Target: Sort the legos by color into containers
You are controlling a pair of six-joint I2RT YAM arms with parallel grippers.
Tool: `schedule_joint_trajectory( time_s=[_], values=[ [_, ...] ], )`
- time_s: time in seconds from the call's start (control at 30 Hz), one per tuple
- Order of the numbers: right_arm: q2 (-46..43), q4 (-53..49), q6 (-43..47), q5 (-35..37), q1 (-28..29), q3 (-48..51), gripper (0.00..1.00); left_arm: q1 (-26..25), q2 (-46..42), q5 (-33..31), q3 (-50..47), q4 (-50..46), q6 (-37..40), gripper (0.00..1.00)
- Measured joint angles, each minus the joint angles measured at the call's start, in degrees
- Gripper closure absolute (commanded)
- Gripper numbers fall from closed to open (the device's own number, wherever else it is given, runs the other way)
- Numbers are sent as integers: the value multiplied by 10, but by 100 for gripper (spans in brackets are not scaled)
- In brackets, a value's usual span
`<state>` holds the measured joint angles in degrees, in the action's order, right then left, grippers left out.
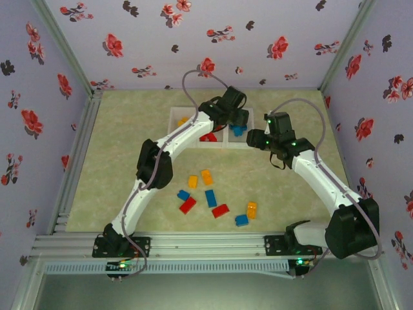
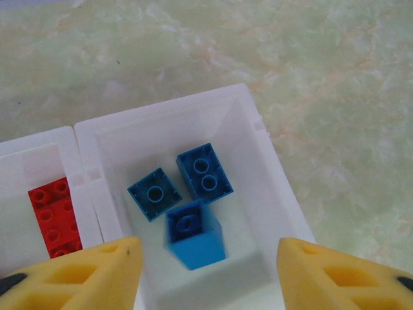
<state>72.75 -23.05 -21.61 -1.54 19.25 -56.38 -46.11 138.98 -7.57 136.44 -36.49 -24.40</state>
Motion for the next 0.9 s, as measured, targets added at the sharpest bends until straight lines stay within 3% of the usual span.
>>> schedule_joint_trajectory(
  time_s=[0.23,0.6,0.9],
  values=[
    [0,0,1,-1,0,2,36,4,-40,-6,-59,5,10,42],
    [32,1,2,-17,14,2,35,7,-286,-55,-311,30,26,42],
    [117,7,-1,-4,145,-2,35,26,-466,-114,-574,60,4,42]
  ],
)
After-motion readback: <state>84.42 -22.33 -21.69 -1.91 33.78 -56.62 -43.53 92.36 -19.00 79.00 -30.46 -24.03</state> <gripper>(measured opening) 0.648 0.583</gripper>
